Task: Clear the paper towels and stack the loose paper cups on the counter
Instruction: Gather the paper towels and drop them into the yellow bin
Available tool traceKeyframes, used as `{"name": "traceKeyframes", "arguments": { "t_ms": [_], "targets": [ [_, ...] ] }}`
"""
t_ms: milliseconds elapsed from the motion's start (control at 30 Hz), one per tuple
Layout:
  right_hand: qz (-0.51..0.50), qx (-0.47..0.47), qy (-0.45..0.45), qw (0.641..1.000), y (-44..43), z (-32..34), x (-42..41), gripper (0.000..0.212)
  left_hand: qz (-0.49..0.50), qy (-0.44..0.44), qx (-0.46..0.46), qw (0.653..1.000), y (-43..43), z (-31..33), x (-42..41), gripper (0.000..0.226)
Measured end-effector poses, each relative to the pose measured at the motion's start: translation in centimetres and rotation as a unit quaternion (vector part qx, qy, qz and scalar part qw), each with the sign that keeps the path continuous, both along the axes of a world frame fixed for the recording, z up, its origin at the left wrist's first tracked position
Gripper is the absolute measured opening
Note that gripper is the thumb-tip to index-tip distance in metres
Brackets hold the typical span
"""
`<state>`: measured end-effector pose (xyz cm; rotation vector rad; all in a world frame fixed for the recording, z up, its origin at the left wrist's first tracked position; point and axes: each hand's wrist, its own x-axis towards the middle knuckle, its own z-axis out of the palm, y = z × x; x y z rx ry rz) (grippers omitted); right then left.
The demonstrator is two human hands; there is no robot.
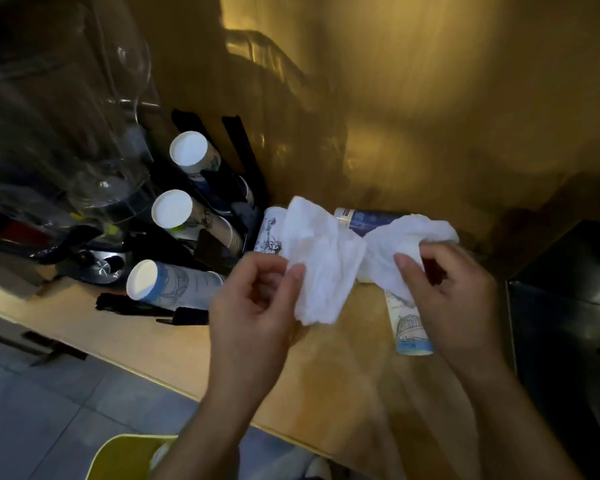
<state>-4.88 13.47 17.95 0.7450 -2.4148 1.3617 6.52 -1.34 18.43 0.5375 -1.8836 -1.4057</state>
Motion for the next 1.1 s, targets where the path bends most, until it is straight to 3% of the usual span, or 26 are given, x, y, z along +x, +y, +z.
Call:
{"name": "traceKeyframes", "arguments": {
  "t_ms": [200, 400, 567, 733, 967, 1100],
  "targets": [
    [0.053, -0.034, 0.057, 0.996, -3.9, 3.0, 5.4, 0.012, 0.076, 0.042, -0.058, 0.995, -3.9, 1.2, 5.8, 0.016],
    [0.194, -0.040, 0.049, 0.979, -11.7, 1.8, 13.3, 0.017, 0.192, 0.029, 0.023, 0.981, -9.4, -0.3, 16.4, 0.012],
    [0.322, -0.020, 0.046, 0.945, -18.9, -1.2, 20.4, 0.019, 0.325, -0.010, 0.061, 0.944, -13.7, -3.4, 25.9, 0.017],
    [0.425, 0.068, 0.008, 0.903, -24.1, -7.3, 25.8, 0.023, 0.411, -0.086, 0.093, 0.903, -15.9, -8.4, 32.7, 0.023],
    [0.502, 0.217, -0.092, 0.832, -28.3, -19.8, 29.5, 0.024, 0.465, -0.079, 0.350, 0.810, -16.6, -19.9, 36.3, 0.009],
    [0.513, 0.294, -0.146, 0.793, -30.4, -28.1, 30.1, 0.017, 0.472, -0.156, 0.400, 0.770, -17.0, -29.3, 35.7, 0.016]
  ]
}}
